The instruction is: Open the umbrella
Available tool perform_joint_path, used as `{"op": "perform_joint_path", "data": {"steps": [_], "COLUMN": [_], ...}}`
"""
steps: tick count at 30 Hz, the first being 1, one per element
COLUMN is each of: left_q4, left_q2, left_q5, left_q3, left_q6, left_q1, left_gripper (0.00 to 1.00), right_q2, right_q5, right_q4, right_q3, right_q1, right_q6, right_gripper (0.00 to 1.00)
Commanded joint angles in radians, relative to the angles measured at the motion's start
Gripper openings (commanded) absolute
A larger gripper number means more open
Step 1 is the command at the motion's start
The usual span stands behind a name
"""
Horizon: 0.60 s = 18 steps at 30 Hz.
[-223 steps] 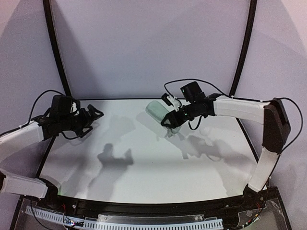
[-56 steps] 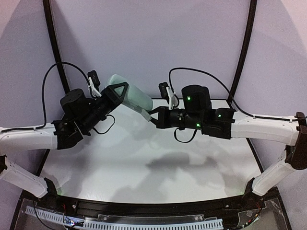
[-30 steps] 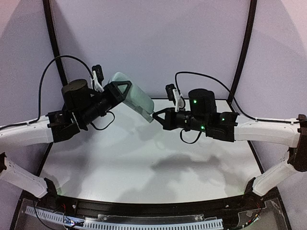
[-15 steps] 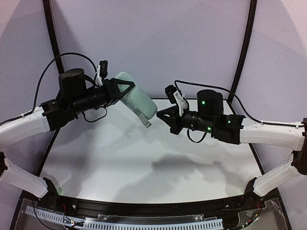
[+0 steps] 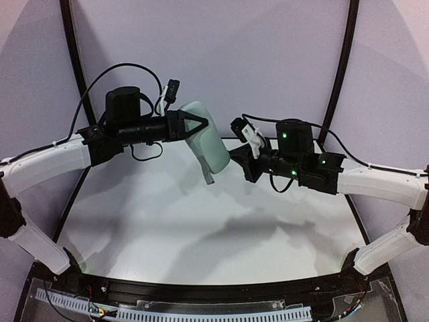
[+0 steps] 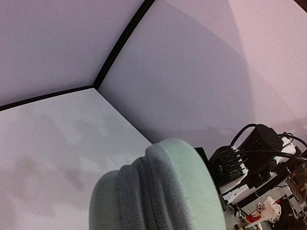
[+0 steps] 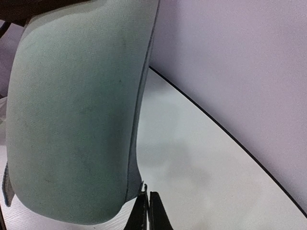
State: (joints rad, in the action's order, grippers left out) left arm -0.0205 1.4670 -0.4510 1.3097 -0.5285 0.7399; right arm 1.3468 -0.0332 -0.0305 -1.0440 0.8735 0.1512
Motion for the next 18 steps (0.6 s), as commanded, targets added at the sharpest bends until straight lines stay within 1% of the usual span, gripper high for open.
{"op": "perform_joint_path", "data": {"steps": [1,9,18], "left_q4": [0.362,0.389,0.399], "left_q2": [0.02,0.109,0.213], "left_q5": [-0.318,-0.413,-0.503], "left_q3": [-0.017,0.018,0.055], "left_q6": [0.048,0.07,0.071], "left_q1": [0.025,0.026,0.027], "left_gripper": [0.01,0.01,0.01], "right_q2": [-0.06,-0.081,-0.044], "right_q5": [-0.26,-0.1,-0.122], "right_q4": [-0.191,-0.272,-0.312], "right_q3": [-0.094,-0.112,-0.187], "right_q1": [-0.123,-0.123,-0.124], "right_q6": [0.059,0.105,0.155], "right_gripper": [0.0,0.0,0.0]}}
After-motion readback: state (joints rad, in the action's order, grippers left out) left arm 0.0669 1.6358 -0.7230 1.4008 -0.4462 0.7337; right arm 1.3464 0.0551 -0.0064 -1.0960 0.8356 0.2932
